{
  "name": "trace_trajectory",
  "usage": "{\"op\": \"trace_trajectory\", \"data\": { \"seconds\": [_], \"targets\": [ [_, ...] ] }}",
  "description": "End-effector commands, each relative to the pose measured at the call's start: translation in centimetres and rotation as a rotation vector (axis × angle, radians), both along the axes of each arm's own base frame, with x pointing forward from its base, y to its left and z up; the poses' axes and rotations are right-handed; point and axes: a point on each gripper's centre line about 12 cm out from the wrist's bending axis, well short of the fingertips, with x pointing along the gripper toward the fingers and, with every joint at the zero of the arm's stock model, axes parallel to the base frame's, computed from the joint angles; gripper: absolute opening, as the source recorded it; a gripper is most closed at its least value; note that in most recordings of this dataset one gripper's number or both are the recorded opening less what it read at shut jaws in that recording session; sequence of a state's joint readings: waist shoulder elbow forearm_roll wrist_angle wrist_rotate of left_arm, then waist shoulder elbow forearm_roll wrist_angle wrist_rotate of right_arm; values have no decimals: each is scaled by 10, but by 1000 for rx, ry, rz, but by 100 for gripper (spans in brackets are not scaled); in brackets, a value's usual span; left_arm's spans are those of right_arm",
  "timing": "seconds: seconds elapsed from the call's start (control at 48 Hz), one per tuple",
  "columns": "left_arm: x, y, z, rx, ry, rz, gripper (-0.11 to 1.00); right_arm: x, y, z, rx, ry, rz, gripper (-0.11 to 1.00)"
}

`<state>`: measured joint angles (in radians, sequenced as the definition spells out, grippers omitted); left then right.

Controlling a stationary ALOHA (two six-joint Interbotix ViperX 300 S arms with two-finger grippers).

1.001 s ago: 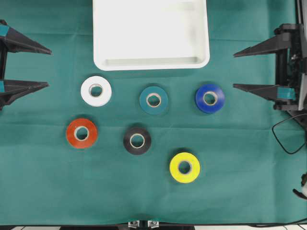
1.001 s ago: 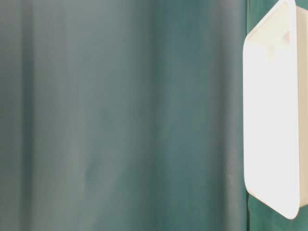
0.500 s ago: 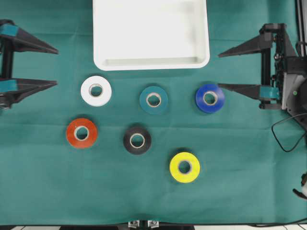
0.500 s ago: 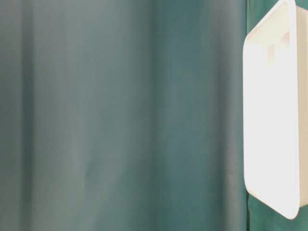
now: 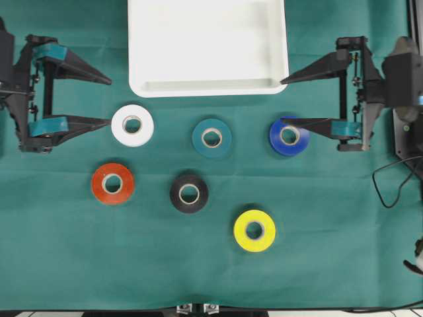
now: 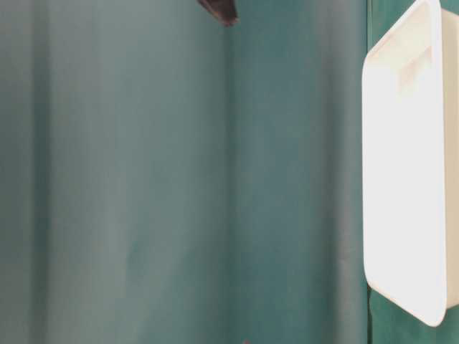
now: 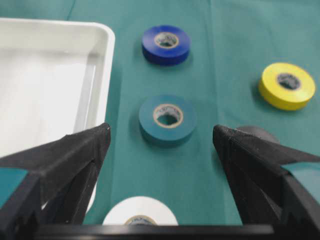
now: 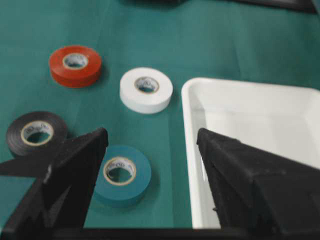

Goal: Put the tape alternately from left to right into the white case.
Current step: 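Move both grippers forward from the sides toward the tape rolls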

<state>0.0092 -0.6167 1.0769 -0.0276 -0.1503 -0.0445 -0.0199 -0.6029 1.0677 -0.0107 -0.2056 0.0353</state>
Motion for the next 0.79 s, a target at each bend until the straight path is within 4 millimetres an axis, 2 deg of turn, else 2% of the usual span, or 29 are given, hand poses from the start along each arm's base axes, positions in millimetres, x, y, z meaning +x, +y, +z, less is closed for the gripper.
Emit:
{"op": "trace_trajectory", "data": {
  "seconds": [0.0,0.438,0.771],
  "targets": [
    [6,1,3,0,6,5,67,11,-1,7,3,-6,-3,84],
    [29,1,-18,-6,236,1,67,50,-2,-17,8,193,-5,84],
    [36,1,-28,-7,290,0,67,71,-2,-33,9,271,-5,84]
  ]
}}
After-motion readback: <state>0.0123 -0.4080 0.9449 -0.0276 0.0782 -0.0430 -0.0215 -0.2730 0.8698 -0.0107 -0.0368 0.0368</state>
